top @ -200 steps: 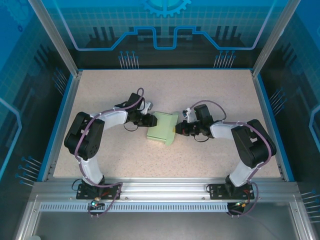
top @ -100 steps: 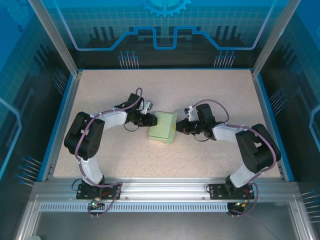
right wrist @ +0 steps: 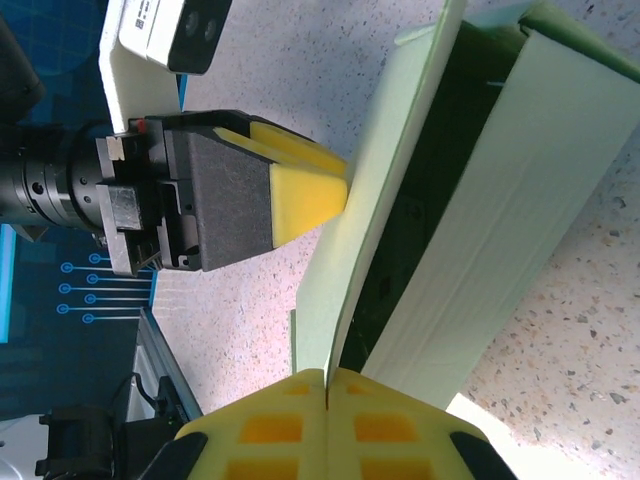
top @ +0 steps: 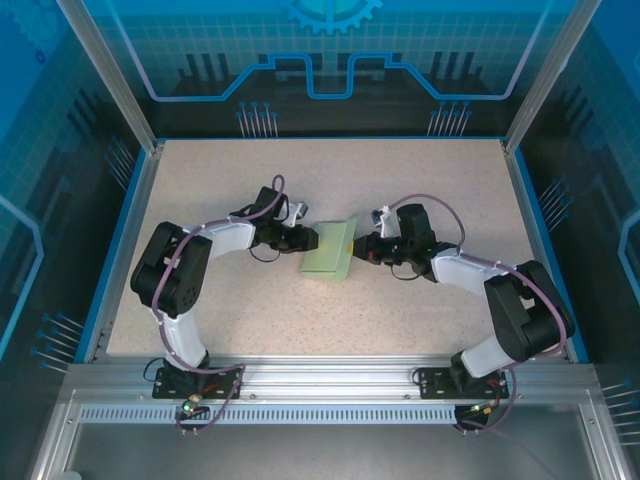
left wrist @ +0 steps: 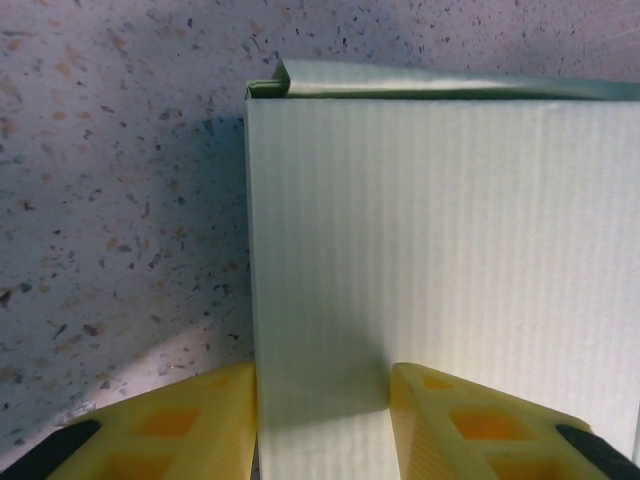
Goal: Fold the paper box
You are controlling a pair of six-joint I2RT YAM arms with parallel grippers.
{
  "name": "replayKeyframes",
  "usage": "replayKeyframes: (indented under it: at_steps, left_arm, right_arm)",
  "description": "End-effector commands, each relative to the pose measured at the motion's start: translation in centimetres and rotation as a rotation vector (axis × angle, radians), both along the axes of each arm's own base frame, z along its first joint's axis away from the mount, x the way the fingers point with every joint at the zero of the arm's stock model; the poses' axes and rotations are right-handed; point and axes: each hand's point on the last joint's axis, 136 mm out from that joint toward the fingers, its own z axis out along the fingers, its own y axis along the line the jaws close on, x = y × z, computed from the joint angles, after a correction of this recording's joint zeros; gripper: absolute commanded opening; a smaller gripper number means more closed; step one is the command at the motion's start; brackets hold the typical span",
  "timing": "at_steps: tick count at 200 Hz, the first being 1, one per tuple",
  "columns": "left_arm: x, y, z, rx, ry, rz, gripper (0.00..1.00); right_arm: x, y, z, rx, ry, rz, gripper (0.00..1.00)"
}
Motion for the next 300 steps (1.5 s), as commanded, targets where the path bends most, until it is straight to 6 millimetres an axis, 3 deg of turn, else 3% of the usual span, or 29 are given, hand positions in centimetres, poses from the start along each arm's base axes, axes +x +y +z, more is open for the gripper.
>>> replayKeyframes:
  at_steps: [1,85,224,300]
  left_arm:
    - [-1.4,-1.6,-1.1,-0.025,0.068,-0.048,0.41]
    - [-0.9,-2.3,-1.1,-0.03,0.07,-0.05,0.44]
    - [-0.7,-2.8,-1.1,-0.04,0.068,-0.054,0.47]
    - [-0.2,-3.1,-0.6,-0.042,0.05,-0.053,0.48]
  right_arm:
    - [0.7,0.8,2.1,0.015,-0.067,0.009,0.0]
    - [1.0,0.7,3.0,-0.001,-0.08,-0.006,0.0]
    - [1.3,0.7,2.1,-0.054,-0.05,-0.023,0.0]
    - [1.1,-0.4,-2.7,-0.255,0.056,-0.083,0.0]
